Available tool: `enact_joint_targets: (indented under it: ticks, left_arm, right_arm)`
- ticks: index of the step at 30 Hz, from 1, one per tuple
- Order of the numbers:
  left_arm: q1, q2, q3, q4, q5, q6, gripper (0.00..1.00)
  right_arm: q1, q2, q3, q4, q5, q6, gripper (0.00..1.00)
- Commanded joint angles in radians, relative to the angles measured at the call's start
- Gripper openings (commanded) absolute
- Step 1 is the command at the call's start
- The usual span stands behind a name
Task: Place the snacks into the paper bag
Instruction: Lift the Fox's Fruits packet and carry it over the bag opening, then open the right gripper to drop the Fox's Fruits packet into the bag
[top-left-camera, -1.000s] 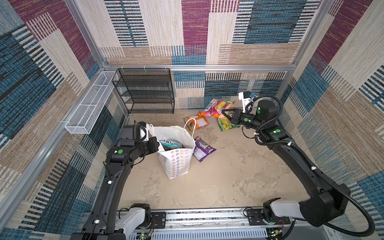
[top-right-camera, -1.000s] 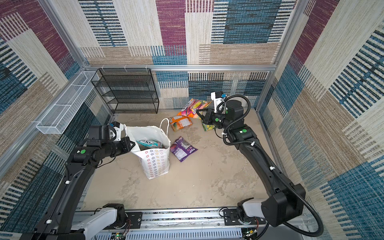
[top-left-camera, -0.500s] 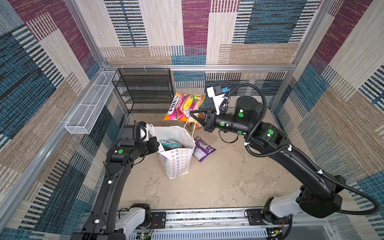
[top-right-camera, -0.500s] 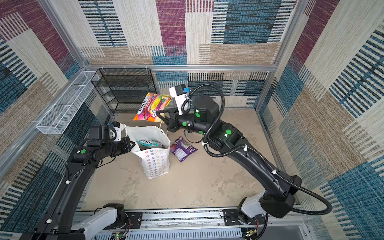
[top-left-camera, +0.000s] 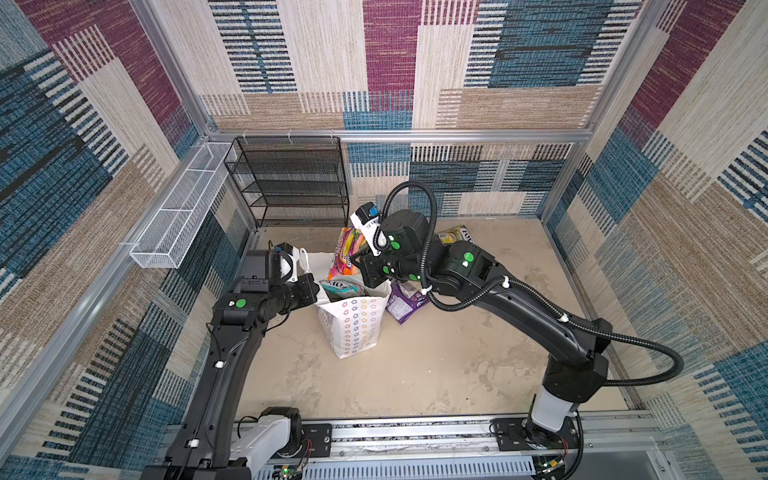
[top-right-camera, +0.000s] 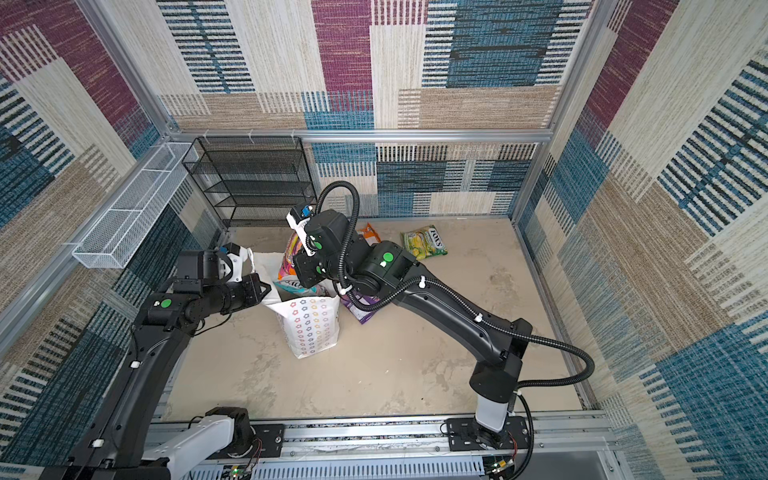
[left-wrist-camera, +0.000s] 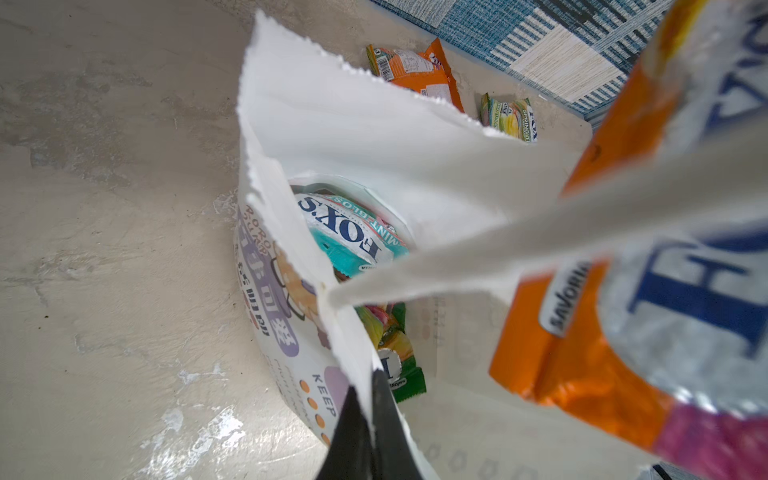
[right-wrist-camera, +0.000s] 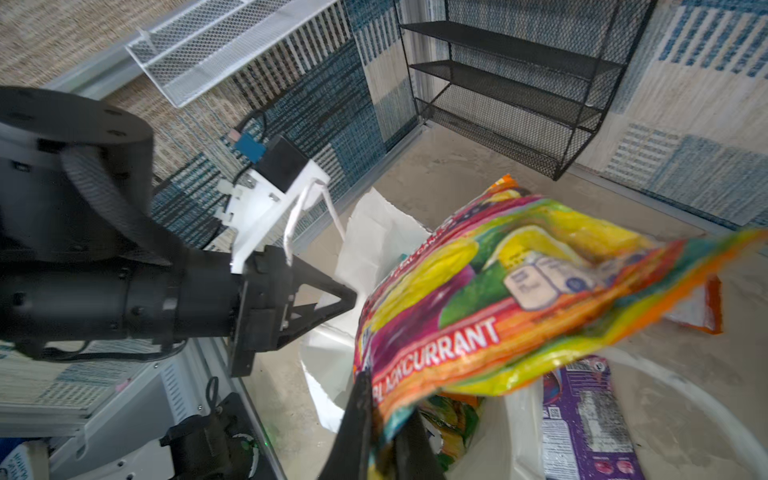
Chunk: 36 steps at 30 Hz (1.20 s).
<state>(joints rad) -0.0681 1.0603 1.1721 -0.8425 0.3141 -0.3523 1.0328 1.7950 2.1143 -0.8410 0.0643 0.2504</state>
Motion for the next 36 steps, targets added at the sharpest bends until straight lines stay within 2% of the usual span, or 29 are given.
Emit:
enact_joint_targets:
  ticks: [1,14,22,36]
  left_arm:
    - [0.001,-0.001,-0.004,0.027,0.006,0.024,0.00]
    - [0.000,0.001,-0.004,0.028,0.005,0.026,0.00]
    - [0.002,0.004,-0.004,0.027,0.008,0.026,0.00]
    - [0.007,0.007,-0.004,0.028,0.014,0.024,0.00]
  right_arm:
    - [0.001,0.030,0.042,-0.037,0.050,-0.045,0.00]
    - [0.002,0.161,0.189,-0.178,-0.017,-0.131,0.00]
    - [0.028,0.075,0.129,-0.123,-0.006,-0.167,0.00]
    - [0.051,0.076,0.039,-0.128,0.017,-0.231,0.00]
